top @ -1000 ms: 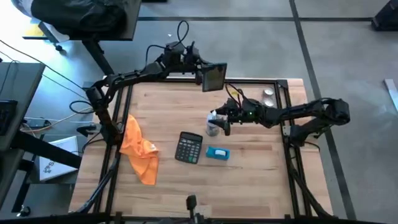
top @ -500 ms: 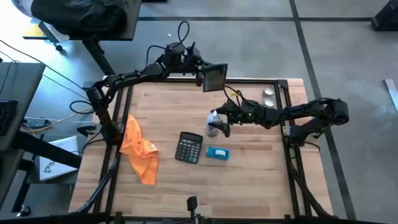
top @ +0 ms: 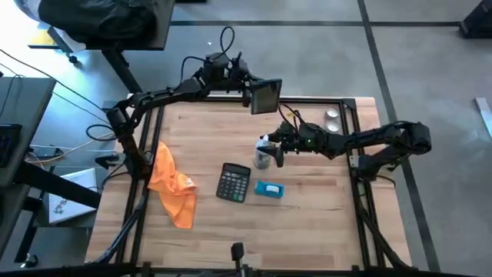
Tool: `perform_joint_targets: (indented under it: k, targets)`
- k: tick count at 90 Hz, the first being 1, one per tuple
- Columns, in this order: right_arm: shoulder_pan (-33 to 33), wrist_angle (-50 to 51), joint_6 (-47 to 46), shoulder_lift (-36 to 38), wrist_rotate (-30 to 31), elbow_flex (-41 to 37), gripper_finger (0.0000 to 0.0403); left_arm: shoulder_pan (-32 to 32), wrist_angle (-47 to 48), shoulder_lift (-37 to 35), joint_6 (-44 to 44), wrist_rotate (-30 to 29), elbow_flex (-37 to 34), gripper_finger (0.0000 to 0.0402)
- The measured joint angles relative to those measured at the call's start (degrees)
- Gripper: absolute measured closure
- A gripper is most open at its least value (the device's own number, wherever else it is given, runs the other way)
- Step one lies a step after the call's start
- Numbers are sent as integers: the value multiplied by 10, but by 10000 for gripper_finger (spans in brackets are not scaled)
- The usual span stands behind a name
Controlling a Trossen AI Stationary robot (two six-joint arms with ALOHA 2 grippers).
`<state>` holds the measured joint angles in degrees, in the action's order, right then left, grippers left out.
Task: Apply microfiber cloth
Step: Spray the front of the cellphone with spray bottle
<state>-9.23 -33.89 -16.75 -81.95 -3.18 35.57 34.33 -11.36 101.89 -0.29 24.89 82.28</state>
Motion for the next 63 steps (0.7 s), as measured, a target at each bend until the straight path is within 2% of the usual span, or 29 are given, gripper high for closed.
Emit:
perform_joint_targets:
  k: [22,49,63]
  targets:
    - [0,3,-6,1,-1,0,220,0,0,0,0,3,0,392]
    - [-2,1,-73,1,-18,0,220,3,-27,0,29,74,0,392]
    - [0,1,-55,1,-20,0,220,3,-39,0,63,118,0,392]
